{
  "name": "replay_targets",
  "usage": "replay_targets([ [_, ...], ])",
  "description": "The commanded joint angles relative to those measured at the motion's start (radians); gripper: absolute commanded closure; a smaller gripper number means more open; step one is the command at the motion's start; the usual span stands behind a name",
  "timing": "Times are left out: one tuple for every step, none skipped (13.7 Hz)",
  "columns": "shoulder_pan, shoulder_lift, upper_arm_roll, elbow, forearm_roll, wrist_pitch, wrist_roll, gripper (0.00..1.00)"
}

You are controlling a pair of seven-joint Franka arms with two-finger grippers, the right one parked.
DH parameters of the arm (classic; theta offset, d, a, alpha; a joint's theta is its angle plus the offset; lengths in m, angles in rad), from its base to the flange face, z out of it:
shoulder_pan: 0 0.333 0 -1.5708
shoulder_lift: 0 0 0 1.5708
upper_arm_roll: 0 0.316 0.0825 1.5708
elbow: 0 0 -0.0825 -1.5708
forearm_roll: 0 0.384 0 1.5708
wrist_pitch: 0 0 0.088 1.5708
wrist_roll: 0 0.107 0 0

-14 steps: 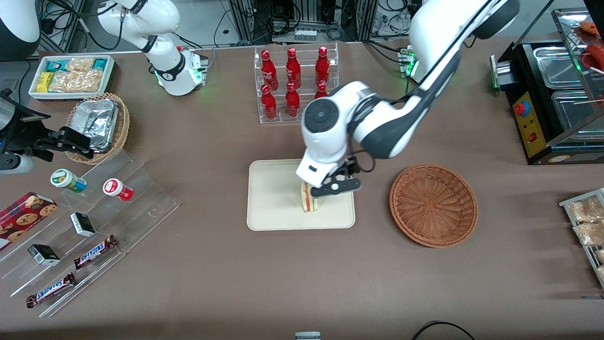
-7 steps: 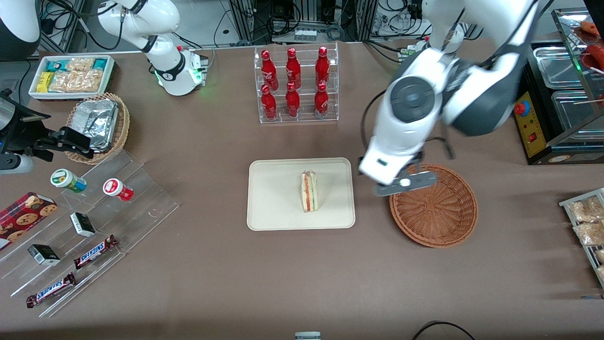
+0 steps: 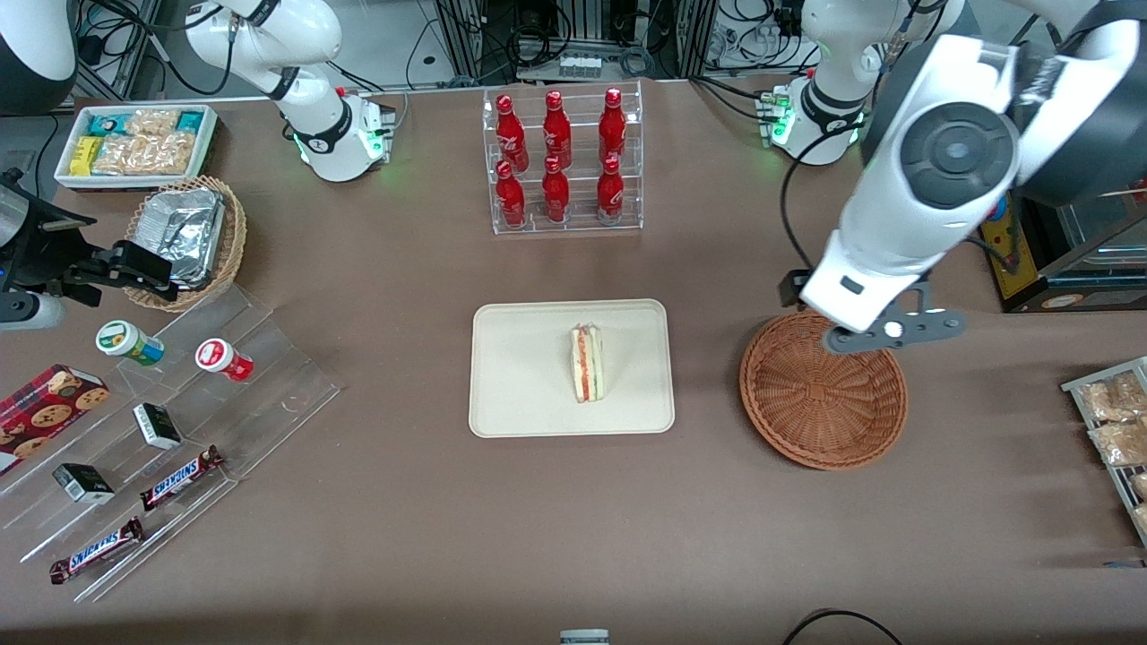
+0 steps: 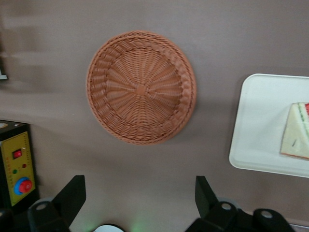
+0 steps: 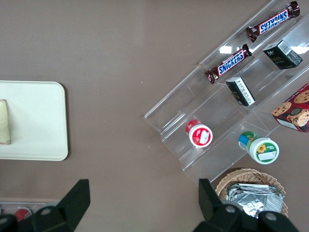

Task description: Place sandwich from basket to tray

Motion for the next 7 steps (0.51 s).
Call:
replay_targets([
  [0.065,-0.053,-0.002,-0.034,-0.029,-0.017,0.084,0.00],
  [0.092,-0.060,-0.002,-0.034,-0.046,-0.018,0.120,0.00],
  [0.115,-0.074,-0.001,-0.032,-0.060,-0.018,0.153,0.00],
  [0.125,-0.080,0.004,-0.030,-0.069,-0.020,0.183,0.00],
  [0.125,-0.092,0.016,-0.029,-0.072,-0.032,0.217,0.00],
  [0.108,-0.100,0.081,-0.029,-0.084,-0.035,0.245,0.00],
  [0.071,-0.118,0.155,-0.029,-0.135,-0.033,0.280,0.00],
])
